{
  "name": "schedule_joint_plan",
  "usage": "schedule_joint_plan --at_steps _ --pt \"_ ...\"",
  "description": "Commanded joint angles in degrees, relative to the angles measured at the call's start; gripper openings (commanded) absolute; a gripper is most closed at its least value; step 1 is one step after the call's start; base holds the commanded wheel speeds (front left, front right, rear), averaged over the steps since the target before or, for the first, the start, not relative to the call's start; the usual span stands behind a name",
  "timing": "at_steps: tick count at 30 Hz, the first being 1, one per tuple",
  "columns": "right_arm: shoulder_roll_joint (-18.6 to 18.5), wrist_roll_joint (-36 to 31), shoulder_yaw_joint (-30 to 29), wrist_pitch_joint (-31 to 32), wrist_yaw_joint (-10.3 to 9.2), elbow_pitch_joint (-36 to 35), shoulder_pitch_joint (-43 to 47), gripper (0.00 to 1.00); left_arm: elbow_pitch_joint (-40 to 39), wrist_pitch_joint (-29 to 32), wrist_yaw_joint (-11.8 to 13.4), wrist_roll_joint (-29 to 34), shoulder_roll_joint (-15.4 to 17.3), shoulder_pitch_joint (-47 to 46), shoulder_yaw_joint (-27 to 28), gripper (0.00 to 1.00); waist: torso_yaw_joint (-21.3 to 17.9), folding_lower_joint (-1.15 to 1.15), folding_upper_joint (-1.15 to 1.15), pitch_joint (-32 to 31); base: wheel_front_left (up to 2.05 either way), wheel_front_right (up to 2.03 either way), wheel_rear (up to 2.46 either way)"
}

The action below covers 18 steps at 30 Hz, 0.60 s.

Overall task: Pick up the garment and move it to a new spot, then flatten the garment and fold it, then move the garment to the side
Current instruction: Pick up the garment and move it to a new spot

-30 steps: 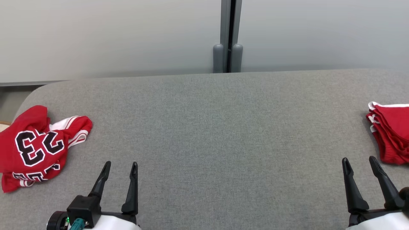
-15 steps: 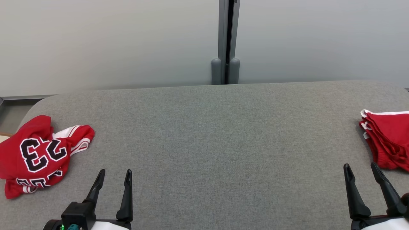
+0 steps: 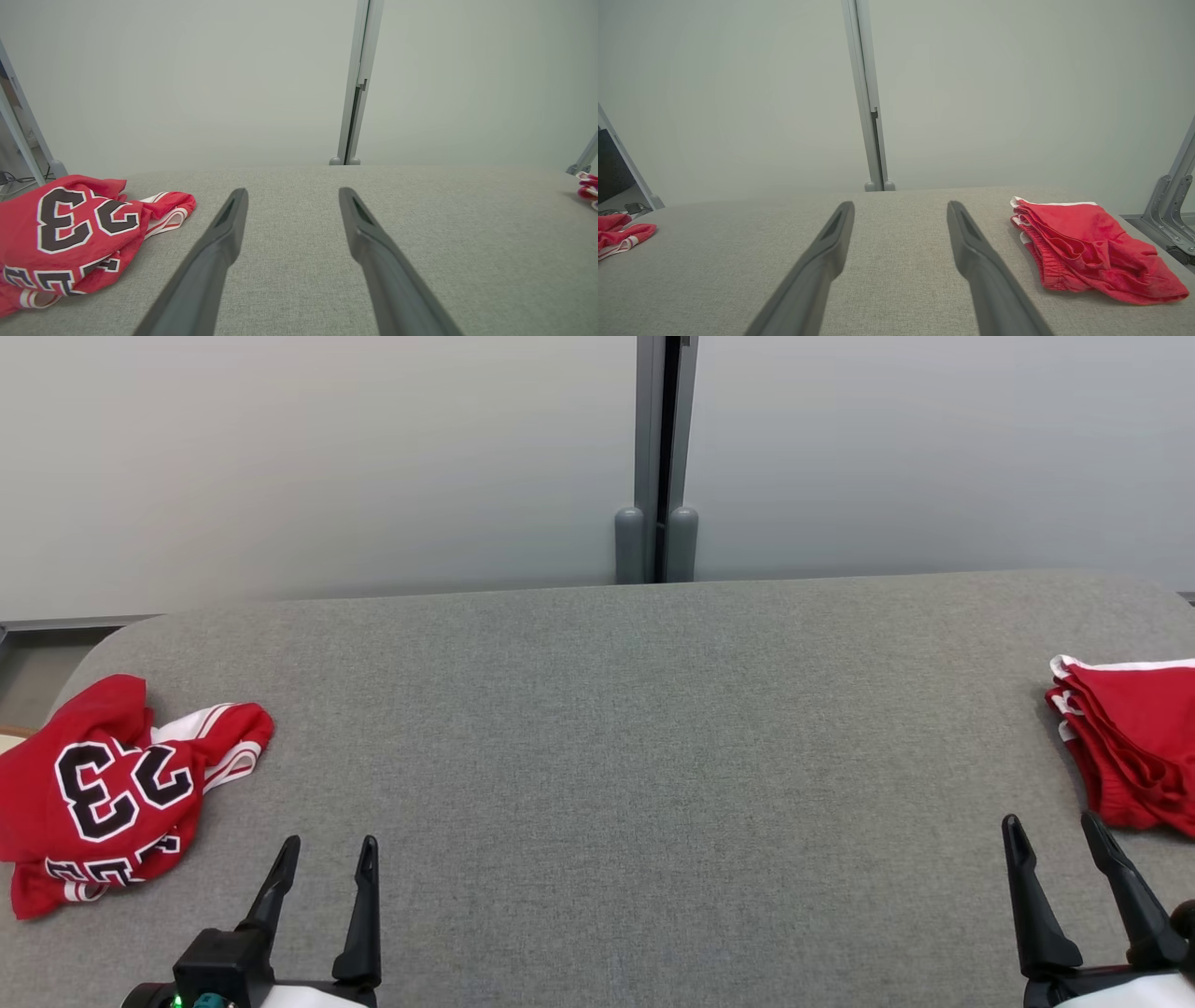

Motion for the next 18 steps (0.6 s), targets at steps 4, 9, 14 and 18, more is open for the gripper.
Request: schedule_joint_plan --at_steps 4,9,14,18 --pt "-0.22 0.21 0.1 0.04 0.0 -0.08 0.33 1.0 0.4 -0.28 0.25 -0.28 0.4 -0.26 -0.1 1.0 0.08 0.0 0.0 -0.07 0.0 0.0 0.0" --pt "-0.35 -0.21 -0.24 0.29 0.0 -0.78 0.94 1.0 0.84 -0.38 0.04 -0.43 0.11 -1.39 -0.59 1.0 2.26 0.0 0.0 -0.22 0.0 0.0 0.0" --pt "-0.24 -0.24 -0.1 0.5 0.0 -2.46 1.04 1.0 1.21 -0.75 0.01 -0.41 -0.24 -3.0 -0.82 1.0 7.37 0.0 0.0 0.11 0.0 0.0 0.0" --pt "-0.28 -0.29 0.15 0.95 0.0 -3.77 0.85 1.0 1.59 -1.16 -0.33 -0.5 -0.4 -4.61 -0.82 1.0 12.75 0.0 0.0 0.67 0.0 0.0 0.0"
